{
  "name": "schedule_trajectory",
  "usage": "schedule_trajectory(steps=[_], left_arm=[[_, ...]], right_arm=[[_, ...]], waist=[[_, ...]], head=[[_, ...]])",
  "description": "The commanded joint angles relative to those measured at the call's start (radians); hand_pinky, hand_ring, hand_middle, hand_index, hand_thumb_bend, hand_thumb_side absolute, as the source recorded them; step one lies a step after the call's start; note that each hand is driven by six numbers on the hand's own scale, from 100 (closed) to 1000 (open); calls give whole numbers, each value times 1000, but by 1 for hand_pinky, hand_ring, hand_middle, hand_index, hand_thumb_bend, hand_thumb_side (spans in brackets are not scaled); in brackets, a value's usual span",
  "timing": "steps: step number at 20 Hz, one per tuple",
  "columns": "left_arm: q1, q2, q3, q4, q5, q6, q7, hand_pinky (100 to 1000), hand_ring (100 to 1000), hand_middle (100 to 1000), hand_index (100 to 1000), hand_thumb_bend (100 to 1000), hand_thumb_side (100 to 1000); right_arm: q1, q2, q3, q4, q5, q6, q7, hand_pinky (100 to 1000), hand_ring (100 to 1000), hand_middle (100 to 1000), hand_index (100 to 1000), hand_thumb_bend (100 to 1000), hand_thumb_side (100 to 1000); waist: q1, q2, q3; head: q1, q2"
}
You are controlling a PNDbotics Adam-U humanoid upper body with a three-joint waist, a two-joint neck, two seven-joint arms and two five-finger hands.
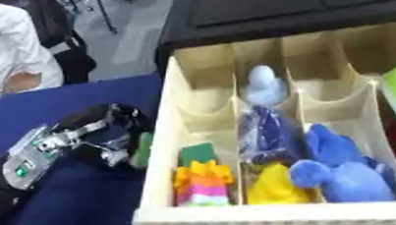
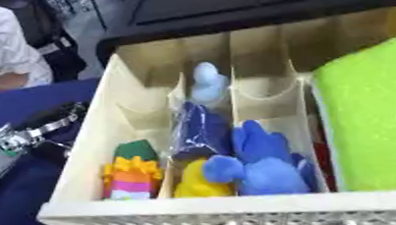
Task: Pick up objects from table and place into drawer.
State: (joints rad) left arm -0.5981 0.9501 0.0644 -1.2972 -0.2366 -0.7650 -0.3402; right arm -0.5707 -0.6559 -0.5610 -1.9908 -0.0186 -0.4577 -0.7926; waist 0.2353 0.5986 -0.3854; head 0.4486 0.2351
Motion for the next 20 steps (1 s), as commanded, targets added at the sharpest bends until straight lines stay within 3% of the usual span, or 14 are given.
schedule_trajectory(steps=[1,13,20], left_arm=[[9,25,6,-3,-17,-29,-9,605,768,630,482,100,542],[53,36,20,-7,-50,-19,114,579,744,596,420,100,504],[75,39,23,-10,-72,-16,163,570,736,582,430,100,486]], right_arm=[[-2,-22,-13,-9,-6,-116,-114,571,707,605,694,100,987],[11,-26,-19,-9,-5,-108,-114,571,708,604,693,100,977],[16,-29,-25,-9,-7,-107,-114,569,709,604,693,100,973]], waist=[[-9,-31,2],[-9,-54,15],[-9,-63,19]], head=[[1,-2],[-13,21],[-18,30]])
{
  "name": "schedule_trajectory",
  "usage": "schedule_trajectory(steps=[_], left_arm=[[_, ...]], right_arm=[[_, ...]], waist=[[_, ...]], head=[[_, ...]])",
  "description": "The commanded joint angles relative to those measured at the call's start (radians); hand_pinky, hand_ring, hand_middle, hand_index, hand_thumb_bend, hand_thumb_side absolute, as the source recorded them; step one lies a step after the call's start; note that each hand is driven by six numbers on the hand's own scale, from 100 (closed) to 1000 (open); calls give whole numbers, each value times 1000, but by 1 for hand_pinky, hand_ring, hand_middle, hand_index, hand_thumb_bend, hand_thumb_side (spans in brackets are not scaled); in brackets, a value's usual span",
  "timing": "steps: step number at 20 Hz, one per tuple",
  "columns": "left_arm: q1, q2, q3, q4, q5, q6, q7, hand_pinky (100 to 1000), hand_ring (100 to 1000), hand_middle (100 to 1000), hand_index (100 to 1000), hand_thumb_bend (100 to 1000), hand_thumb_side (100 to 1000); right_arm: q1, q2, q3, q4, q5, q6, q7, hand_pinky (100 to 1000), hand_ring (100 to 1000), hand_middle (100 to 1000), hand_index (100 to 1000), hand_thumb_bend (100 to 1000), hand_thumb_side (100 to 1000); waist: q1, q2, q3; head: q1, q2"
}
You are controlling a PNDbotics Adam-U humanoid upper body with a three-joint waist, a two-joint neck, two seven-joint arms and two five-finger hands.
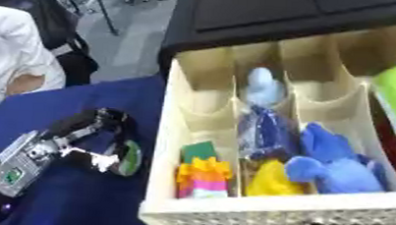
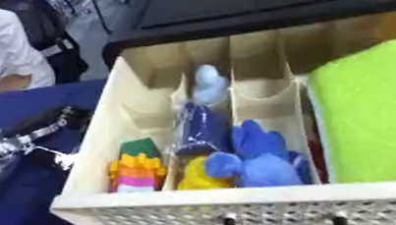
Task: Pick up objects from table and place into drawer.
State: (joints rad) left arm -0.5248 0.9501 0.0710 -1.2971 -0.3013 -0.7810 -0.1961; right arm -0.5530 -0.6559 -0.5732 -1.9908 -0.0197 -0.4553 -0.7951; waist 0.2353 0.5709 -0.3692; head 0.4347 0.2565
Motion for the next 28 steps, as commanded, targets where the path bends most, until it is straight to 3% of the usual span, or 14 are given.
schedule_trajectory(steps=[1,17,19,22,24,28], left_arm=[[4,40,18,-11,-8,1,26,566,733,579,432,100,485],[47,51,31,-21,-54,25,177,520,696,540,449,100,446],[48,50,28,-20,-60,27,182,535,715,576,524,100,418],[47,52,26,-26,-90,14,167,557,765,664,705,100,382],[46,57,29,-32,-122,0,150,576,781,690,745,100,394],[54,69,32,-37,-157,-29,109,626,810,733,812,100,443]], right_arm=[[-1,-29,-13,-9,-6,-109,-112,570,709,604,693,100,972],[8,-33,-17,-9,-5,-100,-112,568,710,604,692,100,965],[7,-33,-17,-9,-6,-100,-112,567,709,604,691,100,965],[6,-33,-16,-9,-6,-102,-112,567,708,603,690,100,967],[5,-34,-15,-9,-7,-103,-112,567,708,603,690,100,966],[11,-40,-14,-9,-5,-105,-112,565,707,602,689,100,966]], waist=[[-9,-36,4],[-9,-60,21],[-9,-58,20],[-9,-54,19],[-9,-51,21],[-9,-52,36]], head=[[-4,11],[-16,29],[-16,25],[-16,24],[-11,45],[9,132]])
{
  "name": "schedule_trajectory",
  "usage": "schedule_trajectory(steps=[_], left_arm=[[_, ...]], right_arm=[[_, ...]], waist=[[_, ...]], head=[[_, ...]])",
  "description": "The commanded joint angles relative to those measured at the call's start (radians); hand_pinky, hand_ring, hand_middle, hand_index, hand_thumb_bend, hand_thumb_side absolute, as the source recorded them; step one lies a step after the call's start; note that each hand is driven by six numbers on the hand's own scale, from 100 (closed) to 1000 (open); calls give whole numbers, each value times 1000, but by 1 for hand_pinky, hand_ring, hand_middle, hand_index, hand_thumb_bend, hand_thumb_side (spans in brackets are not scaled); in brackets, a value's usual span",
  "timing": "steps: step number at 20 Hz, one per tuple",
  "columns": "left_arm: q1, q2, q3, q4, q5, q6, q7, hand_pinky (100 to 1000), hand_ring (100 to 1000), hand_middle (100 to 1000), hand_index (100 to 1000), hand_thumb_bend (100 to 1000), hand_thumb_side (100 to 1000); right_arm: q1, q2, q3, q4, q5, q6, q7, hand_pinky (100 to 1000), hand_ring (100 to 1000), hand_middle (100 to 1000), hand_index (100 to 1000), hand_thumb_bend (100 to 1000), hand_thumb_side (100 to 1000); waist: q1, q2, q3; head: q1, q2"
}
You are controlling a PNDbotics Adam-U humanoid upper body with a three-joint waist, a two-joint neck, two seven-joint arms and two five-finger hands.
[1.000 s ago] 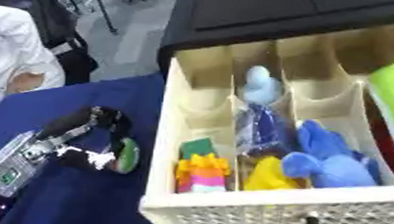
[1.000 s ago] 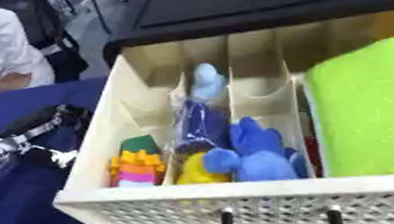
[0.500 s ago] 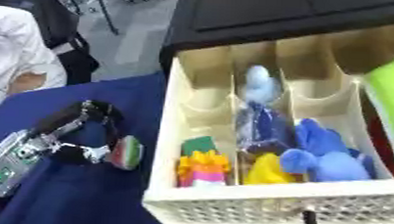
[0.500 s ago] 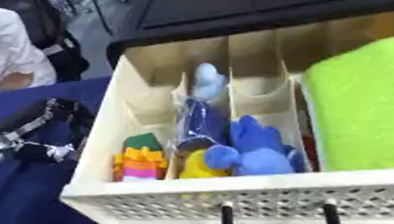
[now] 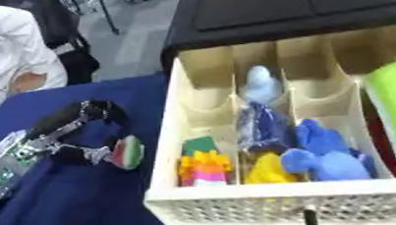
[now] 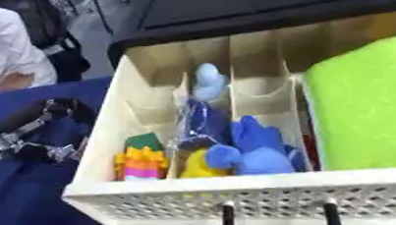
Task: Pick up objects from table and place into drawer.
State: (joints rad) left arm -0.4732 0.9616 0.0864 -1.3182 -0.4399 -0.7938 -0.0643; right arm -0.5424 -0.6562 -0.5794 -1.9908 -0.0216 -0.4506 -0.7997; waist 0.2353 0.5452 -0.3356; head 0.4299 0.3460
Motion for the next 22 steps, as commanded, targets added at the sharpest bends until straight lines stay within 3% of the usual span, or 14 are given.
schedule_trajectory(steps=[1,4,10,14,22], left_arm=[[4,59,18,-18,-19,-24,-31,634,818,744,839,100,491],[5,62,20,-21,-8,-41,-57,648,829,761,877,100,505],[4,62,25,-18,11,-45,-112,667,848,792,919,121,525],[7,59,27,-17,19,-46,-139,681,865,820,976,182,567],[-23,47,21,-10,48,-34,-161,672,863,818,942,223,619]], right_arm=[[2,-41,-8,-9,-3,-111,-107,565,707,602,689,100,966],[2,-41,-8,-9,-4,-112,-107,563,707,601,689,100,962],[4,-39,-11,-9,-4,-113,-107,561,706,601,688,100,964],[2,-39,-12,-9,-5,-115,-107,561,706,600,688,100,963],[-6,-35,-9,-9,-8,-121,-107,559,704,599,686,100,960]], waist=[[-9,-26,5],[-9,-25,9],[-9,-20,10],[-9,-14,12],[-9,3,6]], head=[[20,54],[38,71],[48,74],[45,76],[52,68]])
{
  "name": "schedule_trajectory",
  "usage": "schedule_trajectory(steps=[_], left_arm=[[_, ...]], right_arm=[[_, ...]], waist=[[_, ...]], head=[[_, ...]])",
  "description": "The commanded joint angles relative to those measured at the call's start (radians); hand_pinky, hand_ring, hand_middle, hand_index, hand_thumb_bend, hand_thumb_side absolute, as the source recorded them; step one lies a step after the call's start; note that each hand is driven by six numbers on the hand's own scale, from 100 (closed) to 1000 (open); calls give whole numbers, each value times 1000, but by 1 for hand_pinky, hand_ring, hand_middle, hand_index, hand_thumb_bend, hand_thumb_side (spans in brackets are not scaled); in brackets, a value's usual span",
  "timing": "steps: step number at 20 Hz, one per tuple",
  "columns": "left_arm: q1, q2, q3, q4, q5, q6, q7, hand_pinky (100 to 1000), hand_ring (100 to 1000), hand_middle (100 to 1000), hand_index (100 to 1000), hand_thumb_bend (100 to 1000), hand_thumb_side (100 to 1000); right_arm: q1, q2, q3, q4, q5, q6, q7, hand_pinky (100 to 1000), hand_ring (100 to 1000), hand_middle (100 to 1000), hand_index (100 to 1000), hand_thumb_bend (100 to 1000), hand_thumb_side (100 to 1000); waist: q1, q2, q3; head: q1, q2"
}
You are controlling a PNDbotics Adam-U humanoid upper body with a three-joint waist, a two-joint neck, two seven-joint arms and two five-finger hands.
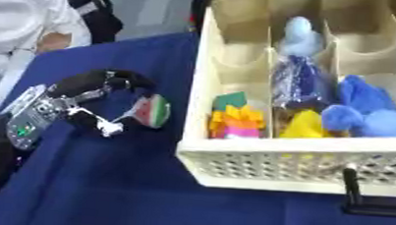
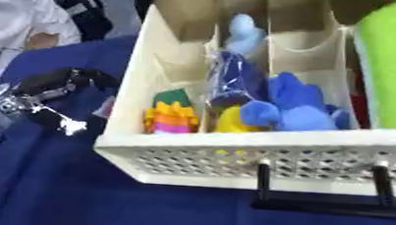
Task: Pick up objects from table and place into drawer.
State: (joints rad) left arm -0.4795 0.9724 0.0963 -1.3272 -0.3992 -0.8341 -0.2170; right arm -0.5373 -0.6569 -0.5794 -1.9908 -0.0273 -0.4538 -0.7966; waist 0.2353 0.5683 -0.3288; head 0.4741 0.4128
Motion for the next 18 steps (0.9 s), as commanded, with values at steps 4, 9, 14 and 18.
schedule_trajectory(steps=[4,9,14,18], left_arm=[[-35,26,3,1,-4,23,-12,670,862,813,933,224,628],[-50,15,-4,7,-17,40,-16,669,861,810,930,220,641],[-54,7,-11,10,-37,49,-28,679,865,817,939,247,646],[-54,2,-14,7,-51,53,-34,680,865,816,935,244,634]], right_arm=[[-15,-31,-9,-9,-5,-120,-110,557,704,598,685,100,957],[-20,-26,-10,-9,-7,-122,-110,556,703,597,685,100,954],[-22,-23,-12,-9,-8,-124,-110,554,702,596,684,100,955],[-23,-20,-13,-9,-8,-124,-110,553,701,596,683,100,953]], waist=[[-9,-11,-3],[-9,1,-8],[-9,10,-9],[-9,14,-8]], head=[[16,-3],[21,-10],[23,-11],[23,-12]])
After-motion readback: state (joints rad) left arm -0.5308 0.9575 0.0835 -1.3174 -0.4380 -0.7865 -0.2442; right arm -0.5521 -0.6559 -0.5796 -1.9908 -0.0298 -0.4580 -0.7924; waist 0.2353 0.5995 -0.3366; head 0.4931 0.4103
